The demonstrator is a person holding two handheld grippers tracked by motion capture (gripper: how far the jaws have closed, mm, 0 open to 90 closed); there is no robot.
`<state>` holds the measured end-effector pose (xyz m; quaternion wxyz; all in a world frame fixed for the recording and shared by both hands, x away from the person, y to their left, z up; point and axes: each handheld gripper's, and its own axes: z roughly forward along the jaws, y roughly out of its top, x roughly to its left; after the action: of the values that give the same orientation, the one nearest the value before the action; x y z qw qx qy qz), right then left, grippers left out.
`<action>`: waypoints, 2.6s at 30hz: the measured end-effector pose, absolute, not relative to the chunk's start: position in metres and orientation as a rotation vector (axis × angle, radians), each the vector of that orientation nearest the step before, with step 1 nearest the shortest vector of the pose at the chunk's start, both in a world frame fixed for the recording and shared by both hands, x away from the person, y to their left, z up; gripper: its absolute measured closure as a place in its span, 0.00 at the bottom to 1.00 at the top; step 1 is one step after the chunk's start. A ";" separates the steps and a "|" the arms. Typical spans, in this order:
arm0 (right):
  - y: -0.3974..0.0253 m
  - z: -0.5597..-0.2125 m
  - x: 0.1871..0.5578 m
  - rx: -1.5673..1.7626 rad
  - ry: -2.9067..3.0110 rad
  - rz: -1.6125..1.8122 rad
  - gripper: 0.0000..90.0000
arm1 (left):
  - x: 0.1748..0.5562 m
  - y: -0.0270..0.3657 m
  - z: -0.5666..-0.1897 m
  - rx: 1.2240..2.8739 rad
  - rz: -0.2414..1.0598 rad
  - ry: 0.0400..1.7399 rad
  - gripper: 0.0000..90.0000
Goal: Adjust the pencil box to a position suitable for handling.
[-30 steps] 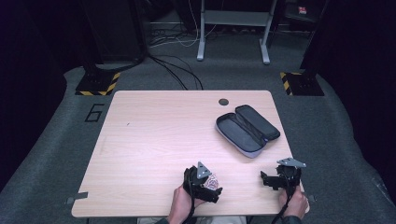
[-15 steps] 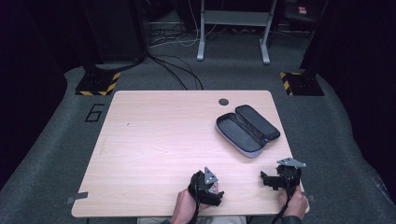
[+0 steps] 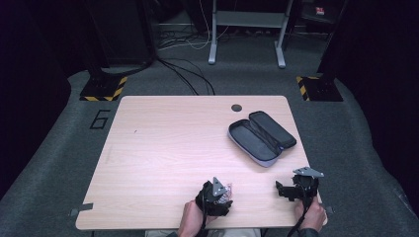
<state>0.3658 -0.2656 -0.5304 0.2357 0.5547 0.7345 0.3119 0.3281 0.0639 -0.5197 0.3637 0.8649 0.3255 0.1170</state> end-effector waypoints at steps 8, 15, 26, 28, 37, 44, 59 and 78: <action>-0.266 -0.530 0.366 1.522 2.016 0.856 0.00 | 0.328 0.066 -0.521 2.223 0.323 0.819 0.44; -0.266 -0.530 0.366 1.520 2.017 0.855 0.00 | 0.328 0.071 -0.521 2.199 0.313 0.803 0.44; -0.266 -0.530 0.366 1.521 2.016 0.855 0.00 | 0.331 0.082 -0.510 2.155 0.331 0.802 0.44; -0.266 -0.530 0.366 1.521 2.016 0.855 0.00 | 0.332 0.087 -0.506 2.153 0.331 0.808 0.44; -0.266 -0.530 0.366 1.522 2.016 0.856 0.00 | 0.337 0.111 -0.499 2.111 0.380 0.859 0.44; -0.265 -0.530 0.366 1.526 2.012 0.858 0.00 | 0.342 0.137 -0.495 2.076 0.427 0.913 0.44; -0.266 -0.530 0.366 1.523 2.016 0.856 0.00 | 0.350 0.195 -0.495 1.997 0.513 1.049 0.44; -0.266 -0.530 0.366 1.523 2.016 0.855 0.00 | 0.364 0.259 -0.515 1.932 0.574 1.240 0.44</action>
<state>0.3658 -0.2656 -0.5302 0.2350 0.5549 0.7347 0.3117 0.3643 0.2595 -0.5149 0.3781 0.7558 0.4851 0.2244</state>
